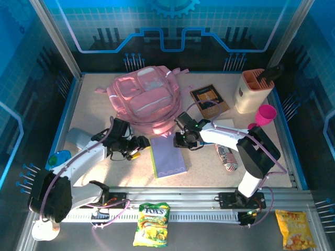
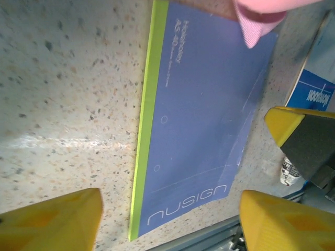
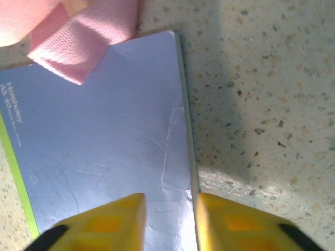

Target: Pack the student bag

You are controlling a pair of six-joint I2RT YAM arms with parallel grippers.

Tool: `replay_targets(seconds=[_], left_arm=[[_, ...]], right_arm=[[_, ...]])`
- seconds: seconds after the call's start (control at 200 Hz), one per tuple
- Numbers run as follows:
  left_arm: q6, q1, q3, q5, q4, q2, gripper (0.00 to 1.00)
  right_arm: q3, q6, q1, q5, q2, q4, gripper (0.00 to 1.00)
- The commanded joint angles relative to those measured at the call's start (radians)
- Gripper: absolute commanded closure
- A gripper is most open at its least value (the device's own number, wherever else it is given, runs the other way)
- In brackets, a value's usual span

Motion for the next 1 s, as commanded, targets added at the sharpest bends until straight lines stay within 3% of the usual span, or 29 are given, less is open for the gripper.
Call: replay_targets(seconds=[0.0, 0.625, 0.991], left_arm=[[-0.049, -0.014, -0.01, 0.038, 0.099, 0.058, 0.36], [-0.058, -0.083, 0.059, 0.057, 0.155, 0.31, 0.61], [-0.048, -0.093, 0.079, 0.036, 0.139, 0.365, 0.58]], right_arm=[[-0.011, 0.018, 0.001, -0.003, 0.031, -0.004, 0.73], [-0.031, 0.009, 0.0, -0.008, 0.092, -0.013, 0.75], [-0.033, 0.01, -0.003, -0.035, 0.118, 0.0, 0.75]])
